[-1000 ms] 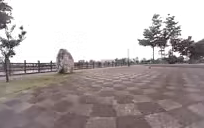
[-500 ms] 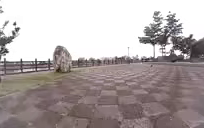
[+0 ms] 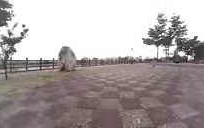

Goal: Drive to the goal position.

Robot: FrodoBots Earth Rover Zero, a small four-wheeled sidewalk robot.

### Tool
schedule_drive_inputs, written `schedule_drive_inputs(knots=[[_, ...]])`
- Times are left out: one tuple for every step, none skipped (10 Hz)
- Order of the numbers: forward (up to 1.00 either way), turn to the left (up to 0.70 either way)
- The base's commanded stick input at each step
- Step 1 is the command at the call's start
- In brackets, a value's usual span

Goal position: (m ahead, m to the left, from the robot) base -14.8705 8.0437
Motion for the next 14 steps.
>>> schedule_drive_inputs(knots=[[-1.00, -0.40], [-1.00, -0.40], [-1.00, -0.40], [-1.00, -0.40], [-1.00, -0.40], [-1.00, -0.40], [-1.00, -0.19], [-0.99, 0.21], [1.00, 0.40], [1.00, 0.40], [1.00, 0.40], [1.00, 0.40], [1.00, 0.40], [1.00, 0.40]])
